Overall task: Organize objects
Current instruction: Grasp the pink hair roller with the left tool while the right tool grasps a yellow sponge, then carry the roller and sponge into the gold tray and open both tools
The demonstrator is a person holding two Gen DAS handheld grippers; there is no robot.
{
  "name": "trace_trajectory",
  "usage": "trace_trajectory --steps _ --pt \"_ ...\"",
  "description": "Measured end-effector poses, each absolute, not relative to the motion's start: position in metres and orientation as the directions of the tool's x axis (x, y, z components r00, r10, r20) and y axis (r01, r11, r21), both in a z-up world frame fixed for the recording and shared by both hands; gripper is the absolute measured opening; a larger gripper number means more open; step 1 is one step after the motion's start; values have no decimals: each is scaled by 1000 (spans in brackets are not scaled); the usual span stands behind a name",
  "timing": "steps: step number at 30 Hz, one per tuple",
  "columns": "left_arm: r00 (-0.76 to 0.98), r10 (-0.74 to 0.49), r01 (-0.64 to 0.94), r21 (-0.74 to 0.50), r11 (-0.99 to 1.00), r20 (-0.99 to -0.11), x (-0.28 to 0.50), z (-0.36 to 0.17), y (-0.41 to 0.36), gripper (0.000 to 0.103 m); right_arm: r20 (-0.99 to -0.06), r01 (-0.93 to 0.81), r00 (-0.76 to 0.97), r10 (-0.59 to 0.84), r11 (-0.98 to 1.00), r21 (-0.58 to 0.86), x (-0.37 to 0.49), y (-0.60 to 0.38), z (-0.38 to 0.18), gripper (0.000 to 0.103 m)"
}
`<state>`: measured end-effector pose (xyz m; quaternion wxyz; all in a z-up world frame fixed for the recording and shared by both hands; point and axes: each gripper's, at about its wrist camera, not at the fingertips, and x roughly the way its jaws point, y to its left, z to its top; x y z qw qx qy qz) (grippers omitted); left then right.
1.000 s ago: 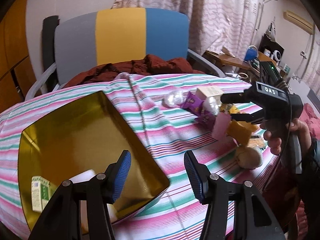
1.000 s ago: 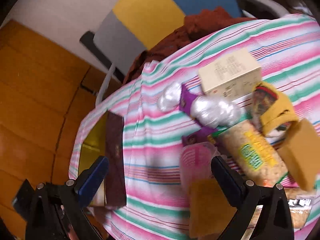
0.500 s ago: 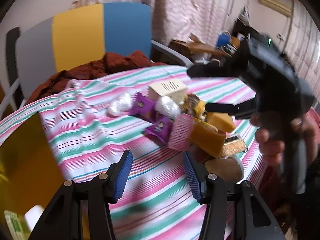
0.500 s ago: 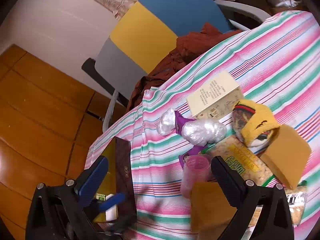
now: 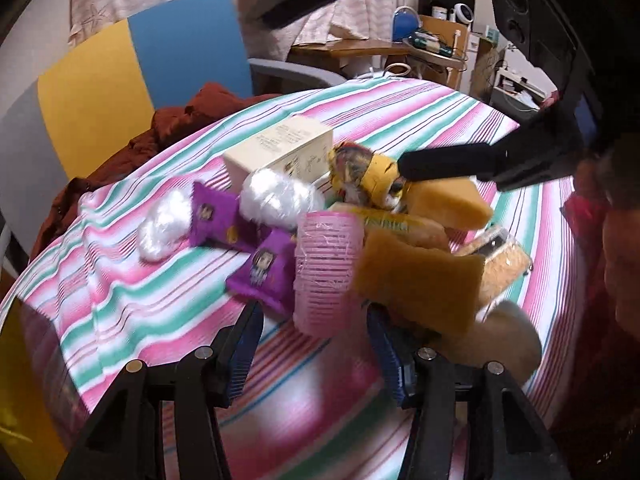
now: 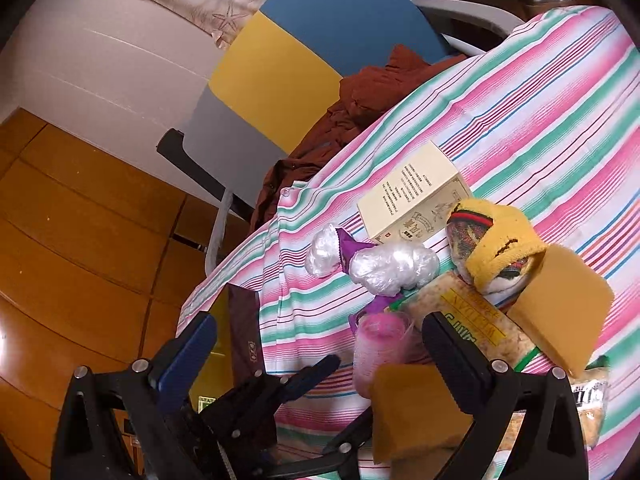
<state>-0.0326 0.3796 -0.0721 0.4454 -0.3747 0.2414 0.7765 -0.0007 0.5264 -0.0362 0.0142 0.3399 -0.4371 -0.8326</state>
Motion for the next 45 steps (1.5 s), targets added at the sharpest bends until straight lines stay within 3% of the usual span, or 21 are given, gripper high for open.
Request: trace_trajectory --steps 2,4,6,14,21,26,33,37,45 --pt "-323 527 -878 42 -476 -786 -34 -72 386 54 -556 -277 -767 -321 -616 737 -1 527 -37 103" --pt "-300 534 -881 15 -473 -790 -38 -74 390 42 -561 -282 -765 -317 -618 734 -2 527 -38 103" --pt "-291 549 -879 -8 -478 -784 -42 -74 389 37 -565 -287 -764 -312 -619 731 -1 528 -39 103" --pt "-271 579 -847 -95 -523 -769 -38 -66 354 36 -602 -329 -752 -269 -639 695 -1 533 -41 103" --pt "-308 516 -788 -89 -609 -799 -37 -67 325 36 -641 -249 -693 -330 -725 642 -5 504 -35 103" --pt "-319 515 -776 -92 -623 -795 -39 -65 314 36 -723 -166 -610 -324 -840 517 4 473 -25 103" --pt "-326 519 -768 -99 -632 -790 -40 -64 307 36 -849 -9 -488 -203 -972 237 18 431 -20 99" --pt "-338 514 -776 -76 -626 -788 -37 -61 306 36 -874 95 -478 -91 -994 52 7 404 -23 90" --pt "-341 533 -774 -90 -627 -775 -37 -54 293 36 -888 152 -455 -59 -988 -12 2 396 -26 62"
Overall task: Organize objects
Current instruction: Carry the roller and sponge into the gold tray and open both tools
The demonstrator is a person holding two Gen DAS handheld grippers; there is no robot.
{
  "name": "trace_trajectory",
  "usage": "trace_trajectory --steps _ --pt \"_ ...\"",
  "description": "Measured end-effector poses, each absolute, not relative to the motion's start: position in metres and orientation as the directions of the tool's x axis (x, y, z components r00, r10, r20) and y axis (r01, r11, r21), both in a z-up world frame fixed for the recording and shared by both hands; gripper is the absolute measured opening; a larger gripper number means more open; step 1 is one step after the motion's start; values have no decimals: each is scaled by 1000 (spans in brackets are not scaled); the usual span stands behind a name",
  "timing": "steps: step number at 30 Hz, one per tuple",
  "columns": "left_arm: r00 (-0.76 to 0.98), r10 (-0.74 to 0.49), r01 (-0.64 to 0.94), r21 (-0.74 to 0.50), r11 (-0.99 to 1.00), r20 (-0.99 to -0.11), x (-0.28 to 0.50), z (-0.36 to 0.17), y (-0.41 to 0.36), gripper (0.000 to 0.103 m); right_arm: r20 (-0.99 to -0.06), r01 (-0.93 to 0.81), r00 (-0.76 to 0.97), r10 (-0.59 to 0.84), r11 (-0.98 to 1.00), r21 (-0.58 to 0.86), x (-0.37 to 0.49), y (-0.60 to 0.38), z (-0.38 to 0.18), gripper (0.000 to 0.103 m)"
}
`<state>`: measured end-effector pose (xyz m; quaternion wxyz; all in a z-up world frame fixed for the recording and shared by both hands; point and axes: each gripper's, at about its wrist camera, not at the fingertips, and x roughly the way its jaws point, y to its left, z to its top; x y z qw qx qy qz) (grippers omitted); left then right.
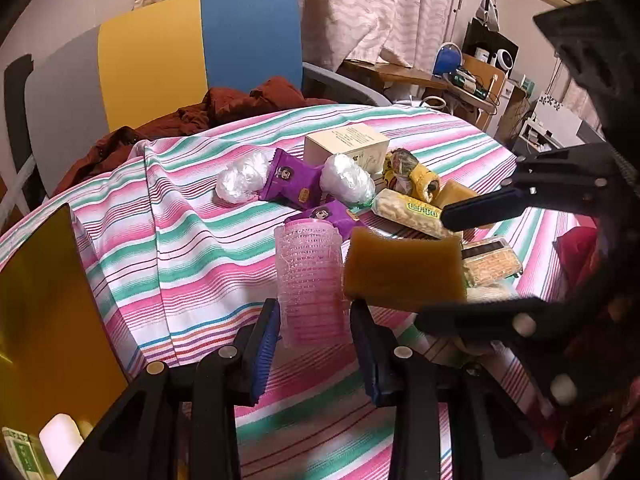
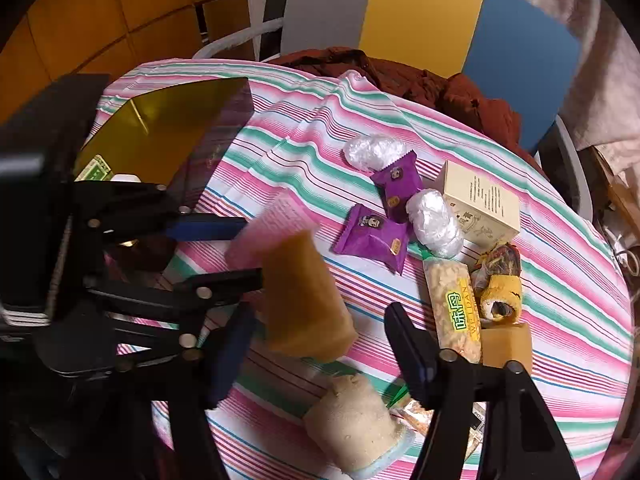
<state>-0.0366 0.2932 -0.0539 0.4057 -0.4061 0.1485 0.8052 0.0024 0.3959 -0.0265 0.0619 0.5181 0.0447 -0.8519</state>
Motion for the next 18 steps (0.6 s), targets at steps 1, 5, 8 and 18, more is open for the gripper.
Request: trace_trajectory --steps 1,5,8,18 --pt "-338 537 -775 -95 -625 -773 -36 -54 292 36 -888 152 -456 -65 -988 -6 -1 395 -29 54" --pt "-339 556 -783 -100 -614 -759 -30 -49 288 36 -889 173 -446 -102 -985 27 -2 388 -36 38" --pt "-333 565 -778 -119 -617 -755 -32 -46 281 36 -880 143 -467 -88 -990 23 1 389 -36 35" --pt "-381 606 -722 -185 -667 -698 -30 -15 237 36 -821 -81 -567 -63 -988 132 5 418 -17 35"
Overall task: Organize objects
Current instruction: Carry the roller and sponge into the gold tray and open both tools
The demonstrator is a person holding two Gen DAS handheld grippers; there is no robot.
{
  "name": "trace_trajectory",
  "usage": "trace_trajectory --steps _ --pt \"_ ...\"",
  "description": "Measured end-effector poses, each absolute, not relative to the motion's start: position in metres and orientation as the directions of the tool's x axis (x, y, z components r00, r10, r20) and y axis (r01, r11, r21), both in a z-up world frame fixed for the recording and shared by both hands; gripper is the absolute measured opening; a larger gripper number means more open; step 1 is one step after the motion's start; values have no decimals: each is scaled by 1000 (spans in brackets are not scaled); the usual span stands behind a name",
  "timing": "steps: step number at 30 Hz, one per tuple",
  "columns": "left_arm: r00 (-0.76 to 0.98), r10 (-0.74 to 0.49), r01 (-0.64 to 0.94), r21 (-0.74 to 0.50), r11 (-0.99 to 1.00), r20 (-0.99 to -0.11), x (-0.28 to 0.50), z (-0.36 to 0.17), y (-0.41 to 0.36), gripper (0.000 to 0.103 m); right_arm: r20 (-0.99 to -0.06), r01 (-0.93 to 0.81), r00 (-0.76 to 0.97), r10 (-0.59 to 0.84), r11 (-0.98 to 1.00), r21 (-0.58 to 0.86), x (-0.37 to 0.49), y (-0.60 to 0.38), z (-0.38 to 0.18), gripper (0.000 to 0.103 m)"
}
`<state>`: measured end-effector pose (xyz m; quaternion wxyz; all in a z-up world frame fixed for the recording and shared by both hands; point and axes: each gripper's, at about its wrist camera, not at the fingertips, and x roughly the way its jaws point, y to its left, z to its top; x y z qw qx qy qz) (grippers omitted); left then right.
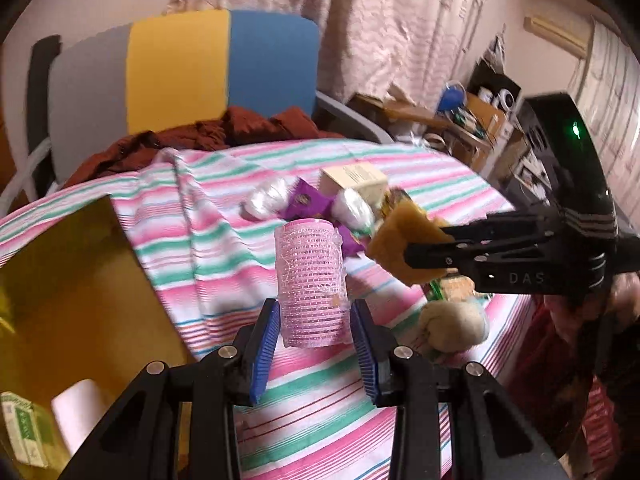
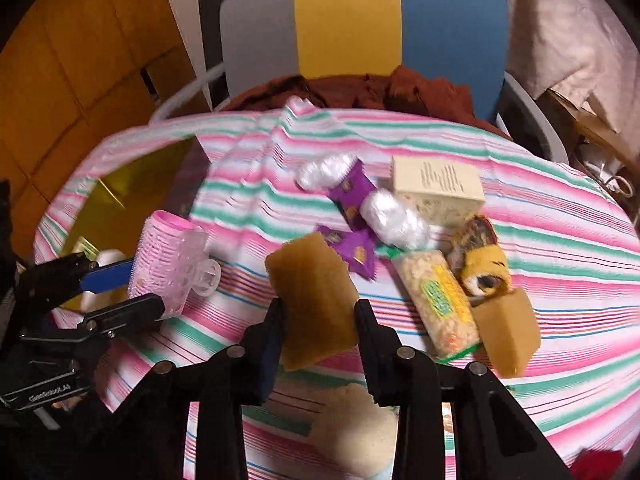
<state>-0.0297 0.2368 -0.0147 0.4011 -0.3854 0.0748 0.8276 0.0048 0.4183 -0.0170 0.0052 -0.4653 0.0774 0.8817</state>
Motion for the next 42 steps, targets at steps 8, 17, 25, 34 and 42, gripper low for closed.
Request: trace_trajectory --steps 8,17,25,34,42 --pt "-507 543 -576 -205 -791 -669 -51 6 163 36 -750 -20 -643 -155 -976 219 -11 371 8 35" --pt "-639 391 -385 -165 -908 -663 -82 11 71 37 -726 129 -629 -277 -959 254 -43 283 20 35" --pt "-698 214 -231 -69 -971 -683 -133 1 14 37 -763 172 -581 -284 -959 225 -73 223 9 36" --pt "-715 185 -147 -113 -983 -675 -126 -2 -15 44 -835 190 -526 -165 -979 73 -75 193 -17 75" --pt "-696 225 -175 -142 -974 -682 -97 -9 -8 47 -811 160 -535 -236 -971 176 -63 198 -20 87"
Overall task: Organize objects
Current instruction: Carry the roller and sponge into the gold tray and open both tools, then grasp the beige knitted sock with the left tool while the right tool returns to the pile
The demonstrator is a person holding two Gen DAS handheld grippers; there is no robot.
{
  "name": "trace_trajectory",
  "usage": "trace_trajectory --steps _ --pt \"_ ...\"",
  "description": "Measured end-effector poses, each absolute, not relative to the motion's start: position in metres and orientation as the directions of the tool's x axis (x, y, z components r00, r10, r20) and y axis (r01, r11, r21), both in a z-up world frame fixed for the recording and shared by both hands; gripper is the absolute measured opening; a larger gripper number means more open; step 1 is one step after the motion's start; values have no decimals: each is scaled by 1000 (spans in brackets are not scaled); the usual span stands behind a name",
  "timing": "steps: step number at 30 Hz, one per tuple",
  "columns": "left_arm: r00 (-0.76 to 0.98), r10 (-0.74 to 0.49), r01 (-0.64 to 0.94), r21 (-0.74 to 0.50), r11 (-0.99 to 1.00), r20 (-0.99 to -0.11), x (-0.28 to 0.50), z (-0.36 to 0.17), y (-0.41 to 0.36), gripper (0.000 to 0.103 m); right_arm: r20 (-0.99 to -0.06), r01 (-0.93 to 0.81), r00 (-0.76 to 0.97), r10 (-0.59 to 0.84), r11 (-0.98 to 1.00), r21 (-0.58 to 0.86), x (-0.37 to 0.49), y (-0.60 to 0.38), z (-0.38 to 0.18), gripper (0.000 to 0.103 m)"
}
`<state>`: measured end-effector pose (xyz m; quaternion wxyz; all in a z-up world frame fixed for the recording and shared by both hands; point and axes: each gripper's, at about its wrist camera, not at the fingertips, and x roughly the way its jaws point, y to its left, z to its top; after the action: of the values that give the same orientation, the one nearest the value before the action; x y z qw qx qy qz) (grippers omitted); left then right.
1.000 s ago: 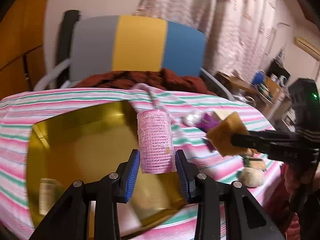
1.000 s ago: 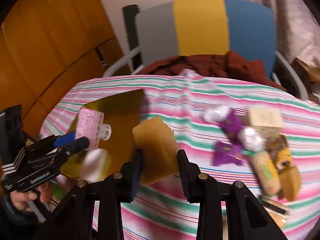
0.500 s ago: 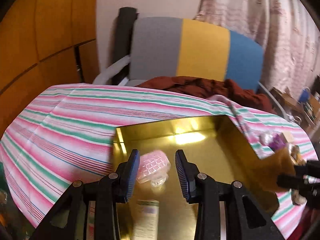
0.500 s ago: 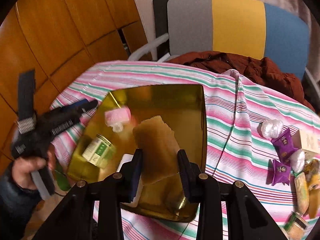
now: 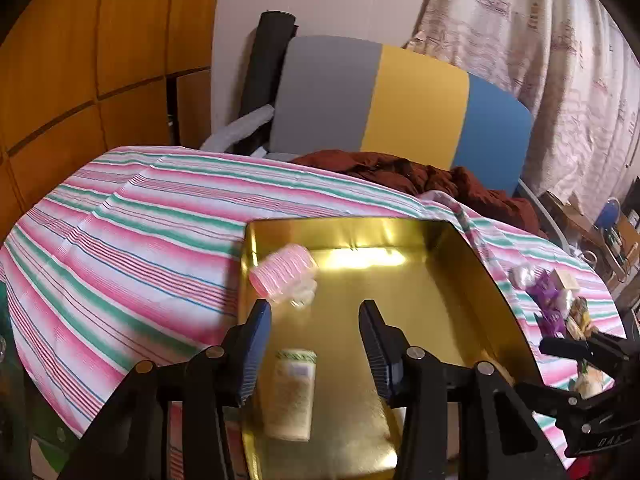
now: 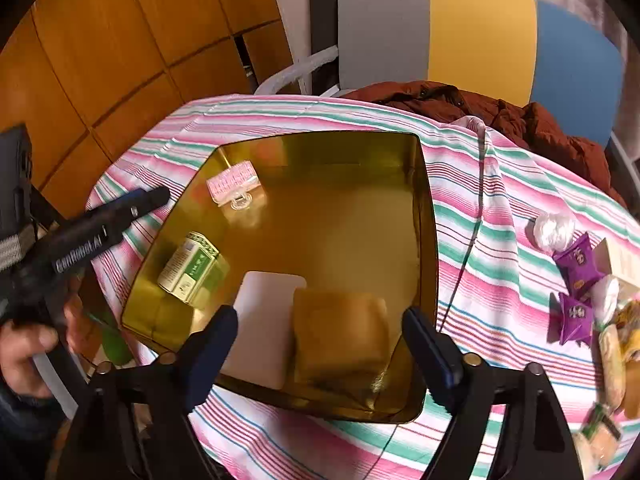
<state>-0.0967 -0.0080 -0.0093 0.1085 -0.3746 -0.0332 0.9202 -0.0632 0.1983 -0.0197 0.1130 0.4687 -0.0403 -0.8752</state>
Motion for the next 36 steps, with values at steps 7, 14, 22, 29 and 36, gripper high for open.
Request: trace_trajectory --steps 7,14,22,29,36 --pt "-707 200 -174 -107 -979 -679 -79 -7 7 50 -760 130 -619 -199 -980 151 -50 197 -11 103" --pt "-736 125 -126 -46 -991 -665 -63 -4 13 50 -724 62 -676 -139 -989 132 -42 204 -8 103" --pt "-720 107 -109 -41 -993 -686 -55 -15 18 50 -685 19 -725 -73 -996 86 -29 208 -1 103" --pt "-710 150 -157 -54 -986 -688 -49 -16 25 50 -681 -16 -730 -63 -994 108 -23 216 -2 103" --pt "-695 186 -198 -64 -978 -695 -44 -18 33 57 -691 -57 -721 -41 -991 118 -17 231 -7 103"
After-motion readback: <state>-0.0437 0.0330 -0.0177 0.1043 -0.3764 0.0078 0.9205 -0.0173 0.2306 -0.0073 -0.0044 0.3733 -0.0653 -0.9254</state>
